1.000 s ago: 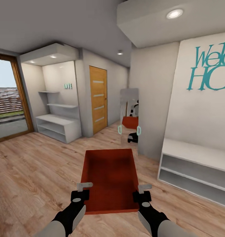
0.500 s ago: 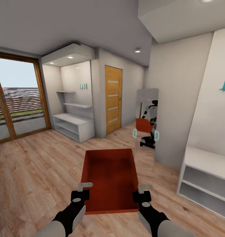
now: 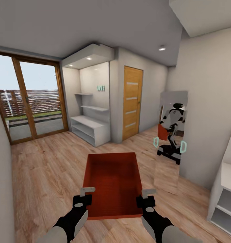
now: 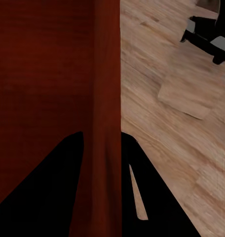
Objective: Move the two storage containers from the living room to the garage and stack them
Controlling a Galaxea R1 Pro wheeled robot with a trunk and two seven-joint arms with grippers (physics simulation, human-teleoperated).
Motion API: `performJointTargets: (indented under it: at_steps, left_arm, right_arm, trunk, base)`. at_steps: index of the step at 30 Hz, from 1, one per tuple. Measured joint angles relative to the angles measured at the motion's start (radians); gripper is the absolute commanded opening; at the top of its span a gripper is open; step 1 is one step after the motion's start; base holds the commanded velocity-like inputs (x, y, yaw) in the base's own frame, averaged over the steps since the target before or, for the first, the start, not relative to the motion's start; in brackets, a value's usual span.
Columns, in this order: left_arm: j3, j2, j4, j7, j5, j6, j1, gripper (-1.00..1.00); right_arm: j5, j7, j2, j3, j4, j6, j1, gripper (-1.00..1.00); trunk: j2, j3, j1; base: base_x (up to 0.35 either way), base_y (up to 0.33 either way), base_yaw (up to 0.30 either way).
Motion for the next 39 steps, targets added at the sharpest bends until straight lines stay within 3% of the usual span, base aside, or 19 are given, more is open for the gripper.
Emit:
performJointTargets:
  at_steps: [39]
  left_arm:
    - [0.0, 0.0, 0.0, 0.0, 0.0, 0.0, 0.0, -1.0]
  right_arm:
    - [0.0, 0.0, 0.0, 0.0, 0.0, 0.0, 0.0, -1.0]
  trunk:
    - [0.0, 0.0, 0.0]
  base:
    - [0.324, 0.0, 0.019]
